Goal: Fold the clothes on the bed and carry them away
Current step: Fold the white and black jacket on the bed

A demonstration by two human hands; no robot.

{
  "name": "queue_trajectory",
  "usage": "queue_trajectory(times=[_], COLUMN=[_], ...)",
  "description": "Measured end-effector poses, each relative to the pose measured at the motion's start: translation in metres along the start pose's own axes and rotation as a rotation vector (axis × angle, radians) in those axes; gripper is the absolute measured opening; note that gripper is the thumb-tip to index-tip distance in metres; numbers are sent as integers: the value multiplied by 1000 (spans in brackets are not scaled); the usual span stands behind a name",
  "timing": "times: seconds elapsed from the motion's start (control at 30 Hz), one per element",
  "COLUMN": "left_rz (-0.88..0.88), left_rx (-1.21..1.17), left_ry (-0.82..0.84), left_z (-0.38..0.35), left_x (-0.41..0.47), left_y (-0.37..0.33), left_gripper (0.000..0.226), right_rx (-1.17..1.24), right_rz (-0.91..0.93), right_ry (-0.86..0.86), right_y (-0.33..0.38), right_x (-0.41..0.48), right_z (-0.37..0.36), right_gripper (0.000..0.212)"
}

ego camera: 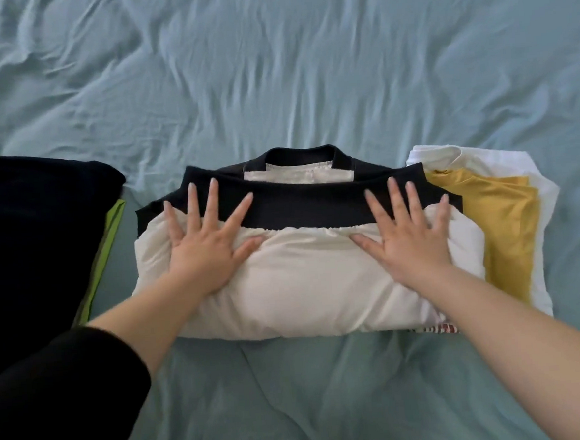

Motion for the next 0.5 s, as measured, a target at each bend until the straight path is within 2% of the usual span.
queue_trajectory(times=[0.23, 0.33, 0.4, 0.43, 0.5], left_rz=[16, 69, 85, 77, 39], left_rx=[-72, -48, 4, 28, 27], left_ry=[107, 167, 188, 161, 36], left_z=[-12, -2, 9, 15, 26], left_x=[39, 35, 29, 23, 5], left_y=[5, 0, -8, -14, -33], left_gripper=[71, 70, 70, 68, 63], right_rx=[30, 43, 141, 239, 521], right_rz=[3, 30, 47, 30, -74], right_ry=[28, 94, 116, 54, -264], right_y=[6, 3, 0, -4, -15], right_x=[38, 33, 21, 8, -35], right_z=[-18, -6, 12, 22, 43], right_gripper=[76, 80, 83, 81, 63])
Point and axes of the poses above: each hand's wrist, its own x-axis towards the middle knuckle, its own z-axis out of the back of the hand, y = z × x, the point moved 3 cm from there along x, towards the middle knuckle, and after that the axes turned 11 degrees about -x, right-handed, at the moved point
